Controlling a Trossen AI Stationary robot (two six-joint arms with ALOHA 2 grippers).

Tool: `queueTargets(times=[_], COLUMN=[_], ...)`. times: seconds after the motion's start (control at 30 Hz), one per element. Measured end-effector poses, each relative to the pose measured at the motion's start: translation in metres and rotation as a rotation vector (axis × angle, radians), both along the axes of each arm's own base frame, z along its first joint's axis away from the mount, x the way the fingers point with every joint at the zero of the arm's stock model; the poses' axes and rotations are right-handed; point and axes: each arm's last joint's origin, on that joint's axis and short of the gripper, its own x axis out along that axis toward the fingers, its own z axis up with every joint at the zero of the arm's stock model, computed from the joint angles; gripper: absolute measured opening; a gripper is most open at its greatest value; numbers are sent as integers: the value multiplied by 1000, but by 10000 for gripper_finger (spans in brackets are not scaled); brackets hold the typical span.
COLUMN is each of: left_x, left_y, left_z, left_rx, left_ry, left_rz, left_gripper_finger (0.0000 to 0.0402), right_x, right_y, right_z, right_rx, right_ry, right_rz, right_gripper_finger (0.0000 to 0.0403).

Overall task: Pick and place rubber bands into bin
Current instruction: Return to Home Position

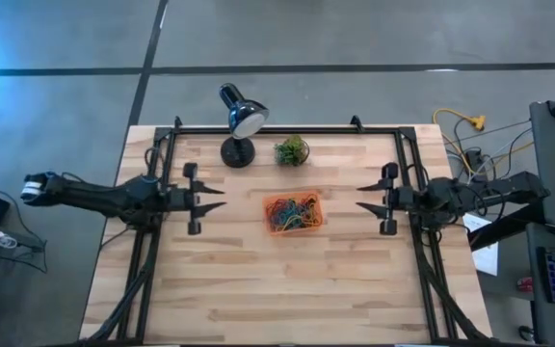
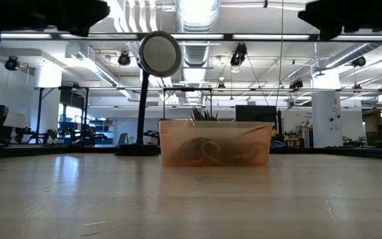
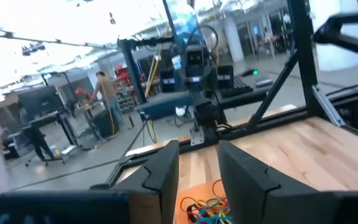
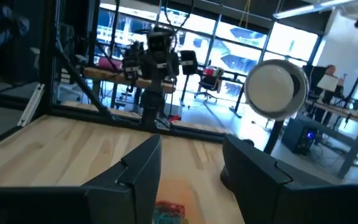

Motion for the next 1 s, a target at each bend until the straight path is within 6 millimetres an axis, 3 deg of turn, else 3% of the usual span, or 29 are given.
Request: queueTargets(times=[0.47, 0.73, 1.0], left_x=[-36, -47, -45], left_y=[3, 4, 5], left_z=[-60, -61, -67], left_rx=[-35, -58, -58], left_ry=[-71, -86, -19], left_rz=[-6, -8, 16], left_gripper_finger=[98, 98, 98], right_x=[-18, -23, -28], right_y=[-8, -12, -15], right_z=[-50, -61, -66], right_rx=[110, 131, 124], right_ry=[-34, -37, 3], right_rz=[-8, -22, -49], right_gripper_finger=[166, 166, 163])
